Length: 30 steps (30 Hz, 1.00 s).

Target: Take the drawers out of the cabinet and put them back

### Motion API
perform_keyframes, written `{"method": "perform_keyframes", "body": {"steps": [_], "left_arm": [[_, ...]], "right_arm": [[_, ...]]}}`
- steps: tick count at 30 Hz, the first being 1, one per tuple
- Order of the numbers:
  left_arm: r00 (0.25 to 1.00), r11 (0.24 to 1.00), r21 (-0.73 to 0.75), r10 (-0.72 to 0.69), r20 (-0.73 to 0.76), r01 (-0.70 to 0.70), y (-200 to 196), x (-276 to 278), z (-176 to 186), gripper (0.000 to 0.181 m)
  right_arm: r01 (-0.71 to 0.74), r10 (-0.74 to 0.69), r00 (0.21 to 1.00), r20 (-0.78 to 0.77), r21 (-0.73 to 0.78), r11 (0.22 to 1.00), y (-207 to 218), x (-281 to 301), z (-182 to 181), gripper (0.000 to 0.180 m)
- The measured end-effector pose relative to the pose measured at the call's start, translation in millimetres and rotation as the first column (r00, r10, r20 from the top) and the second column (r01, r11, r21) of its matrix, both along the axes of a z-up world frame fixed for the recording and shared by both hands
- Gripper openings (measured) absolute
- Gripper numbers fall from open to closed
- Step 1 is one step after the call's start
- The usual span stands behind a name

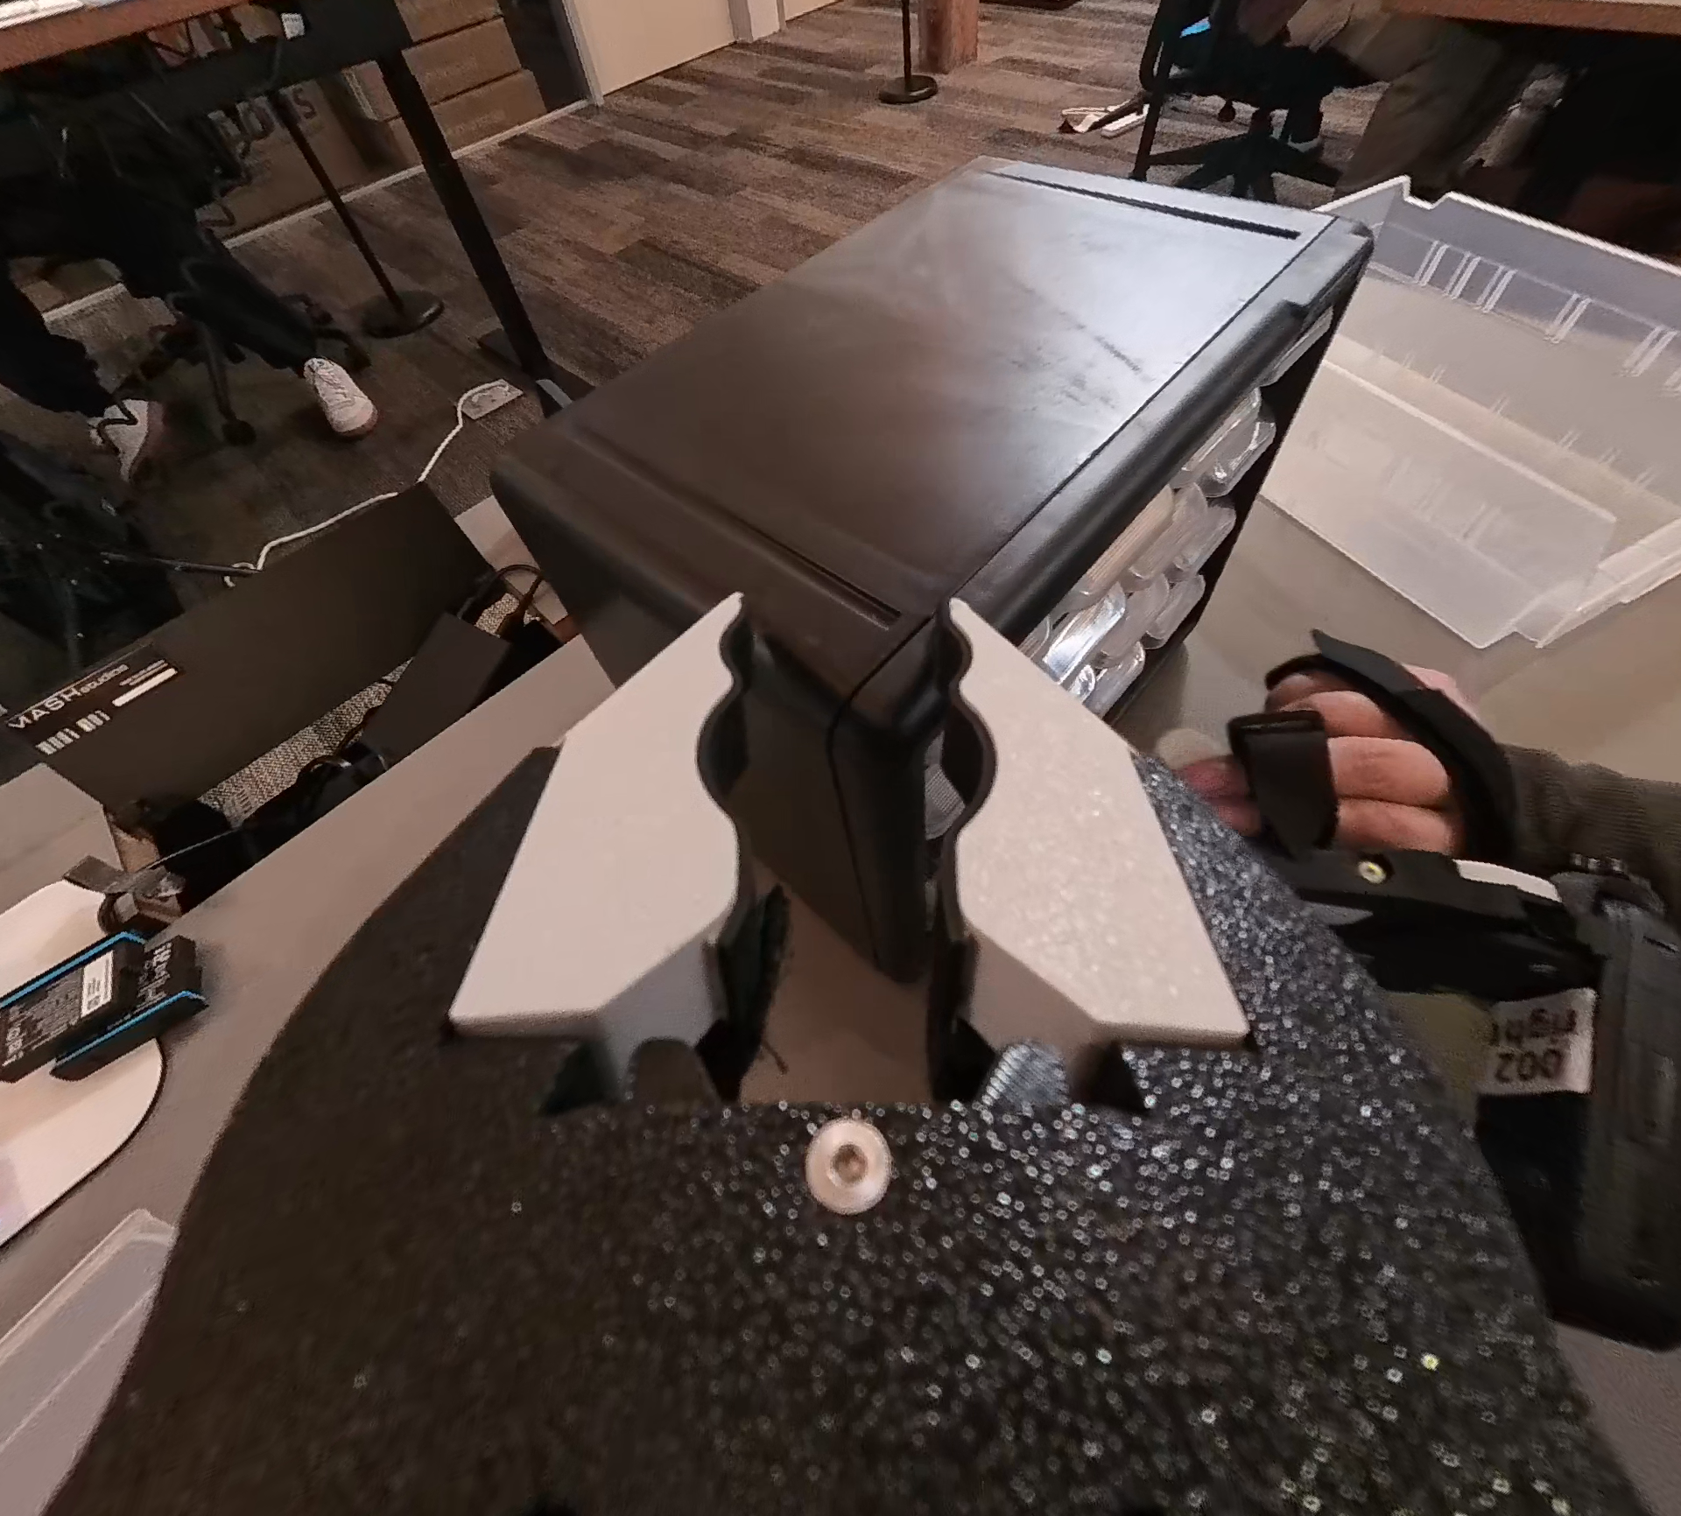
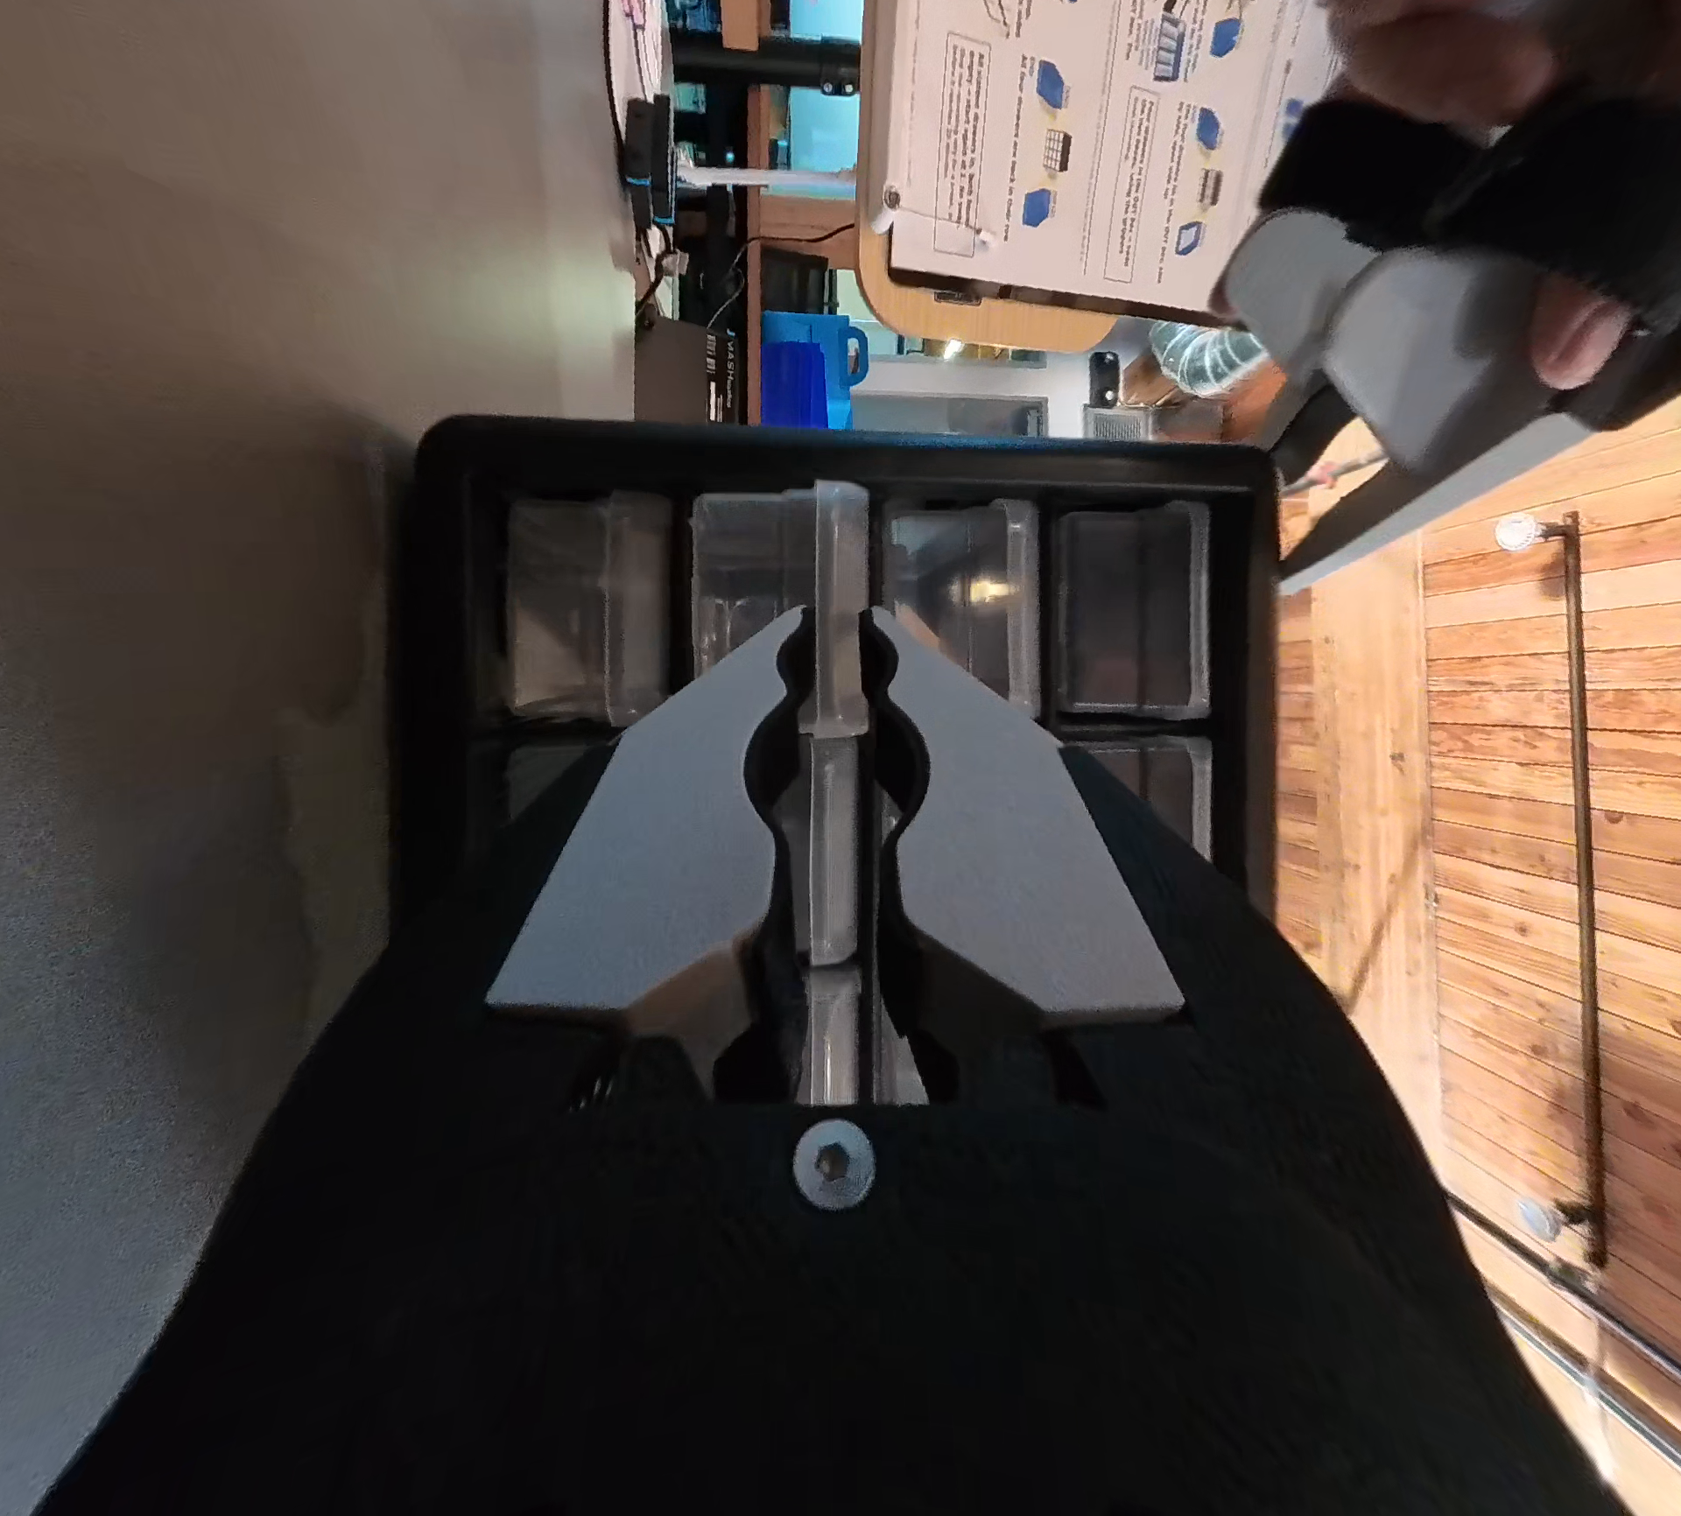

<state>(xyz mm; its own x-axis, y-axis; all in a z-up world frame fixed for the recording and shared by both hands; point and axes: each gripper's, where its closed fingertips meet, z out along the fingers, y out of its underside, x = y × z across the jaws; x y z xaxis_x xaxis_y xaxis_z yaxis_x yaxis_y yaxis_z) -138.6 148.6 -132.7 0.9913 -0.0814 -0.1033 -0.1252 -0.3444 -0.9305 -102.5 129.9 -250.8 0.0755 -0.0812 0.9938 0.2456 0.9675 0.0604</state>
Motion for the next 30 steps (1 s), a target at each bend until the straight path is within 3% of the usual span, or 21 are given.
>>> {"method": "perform_keyframes", "body": {"steps": [4, 8, 10, 13, 15, 17, 21, 23, 27, 30], "left_arm": [[1.000, 1.000, 0.002, -0.009, 0.008, 0.009, 1, 2, 0, 0.036], [1.000, 1.000, 0.004, -0.007, 0.009, 0.007, 2, 1, 0, 0.036], [1.000, 1.000, 0.005, -0.007, 0.015, 0.007, 3, 1, 0, 0.036], [1.000, 1.000, 0.007, -0.012, 0.013, 0.011, 4, 3, 0, 0.035], [1.000, 1.000, 0.008, -0.012, 0.010, 0.012, 4, 3, 0, 0.036], [1.000, 1.000, 0.008, -0.013, 0.013, 0.013, 4, 3, 0, 0.036], [1.000, 1.000, 0.011, -0.016, 0.019, 0.016, 4, 2, 0, 0.035], [0.999, 0.999, 0.009, -0.041, 0.032, 0.041, 3, 6, -1, 0.028], [0.999, 0.999, 0.010, -0.039, 0.035, 0.039, 4, 5, -1, 0.029], [0.999, 0.999, 0.011, -0.035, 0.032, 0.035, 4, 4, -1, 0.030]], "right_arm": [[-0.013, 0.014, 1.000, 0.013, -0.057, 0.998, -13, 18, -5, 0.010], [-0.070, 0.067, 0.997, -0.031, -0.136, 0.988, -25, 25, 1, 0.063], [-0.033, 0.031, 0.999, -0.021, -0.134, 0.990, -16, 14, -2, 0.075], [0.045, -0.044, 0.999, 0.003, -0.100, 0.994, 0, -4, -8, 0.073], [0.100, -0.100, 0.995, -0.001, -0.065, 0.993, 8, -7, -8, 0.061], [0.106, -0.106, 0.994, 0.000, -0.065, 0.992, 8, -4, -8, 0.044], [0.104, -0.103, 0.994, 0.023, -0.064, 0.993, -4, 13, -14, 0.040], [0.069, -0.067, 0.997, 0.028, -0.086, 0.994, -18, 24, -17, 0.047], [0.036, -0.038, 0.999, -0.017, -0.087, 0.996, -25, 20, -10, 0.078], [0.085, -0.085, 0.996, 0.002, -0.094, 0.992, -11, 6, -14, 0.078]]}}
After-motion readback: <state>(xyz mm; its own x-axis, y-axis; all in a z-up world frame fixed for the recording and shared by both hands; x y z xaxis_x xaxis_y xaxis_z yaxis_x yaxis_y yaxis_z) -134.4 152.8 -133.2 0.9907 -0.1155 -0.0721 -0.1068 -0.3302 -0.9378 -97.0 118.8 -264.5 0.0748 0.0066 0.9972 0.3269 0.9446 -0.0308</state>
